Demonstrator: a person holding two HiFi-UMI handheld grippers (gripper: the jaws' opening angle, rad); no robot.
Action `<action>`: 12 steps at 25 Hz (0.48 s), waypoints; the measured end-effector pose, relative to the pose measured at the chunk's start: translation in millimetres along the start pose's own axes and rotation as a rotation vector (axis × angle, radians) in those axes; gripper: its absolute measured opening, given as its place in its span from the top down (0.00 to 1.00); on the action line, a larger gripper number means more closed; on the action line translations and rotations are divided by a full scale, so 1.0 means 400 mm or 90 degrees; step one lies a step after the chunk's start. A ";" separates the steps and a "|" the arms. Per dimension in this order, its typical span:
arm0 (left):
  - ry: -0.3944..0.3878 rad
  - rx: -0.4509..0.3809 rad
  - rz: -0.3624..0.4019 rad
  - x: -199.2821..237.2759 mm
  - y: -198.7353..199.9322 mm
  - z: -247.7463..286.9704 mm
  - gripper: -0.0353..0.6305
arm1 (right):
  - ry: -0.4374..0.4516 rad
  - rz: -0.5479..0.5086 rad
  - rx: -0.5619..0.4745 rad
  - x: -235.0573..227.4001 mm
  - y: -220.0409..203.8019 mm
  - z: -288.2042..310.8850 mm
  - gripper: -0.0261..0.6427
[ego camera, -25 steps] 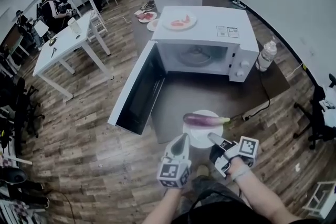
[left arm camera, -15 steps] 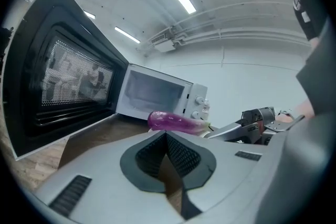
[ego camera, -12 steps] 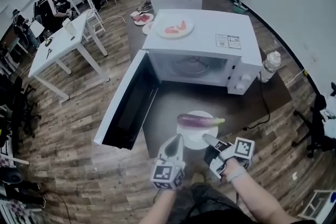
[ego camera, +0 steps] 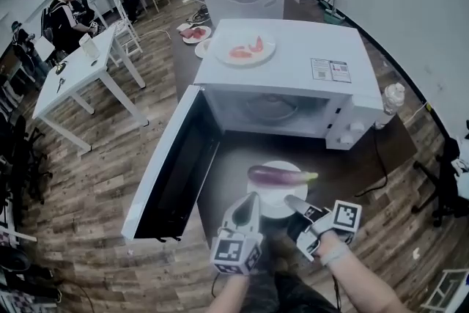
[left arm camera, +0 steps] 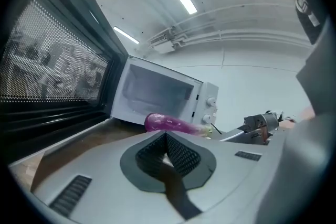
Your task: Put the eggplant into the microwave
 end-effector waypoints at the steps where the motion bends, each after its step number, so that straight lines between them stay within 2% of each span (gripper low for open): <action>1: 0.002 -0.005 -0.008 0.010 0.004 0.011 0.96 | 0.003 -0.001 -0.004 0.000 0.005 0.011 0.93; 5: 0.004 -0.014 -0.019 0.044 0.009 0.049 0.96 | 0.007 0.002 -0.018 -0.003 0.024 0.048 0.92; 12: -0.006 -0.002 0.009 0.082 0.027 0.100 0.96 | 0.018 -0.016 -0.033 0.012 0.069 0.106 0.92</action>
Point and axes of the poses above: the fingertips, and each gripper's own axes: z forward along the fingers, x to its left, y out of its top, the point moved 6 cm from there along -z, backward along the fingers, and after that the axes turned 5 degrees about -x, right-handed, at the moved point
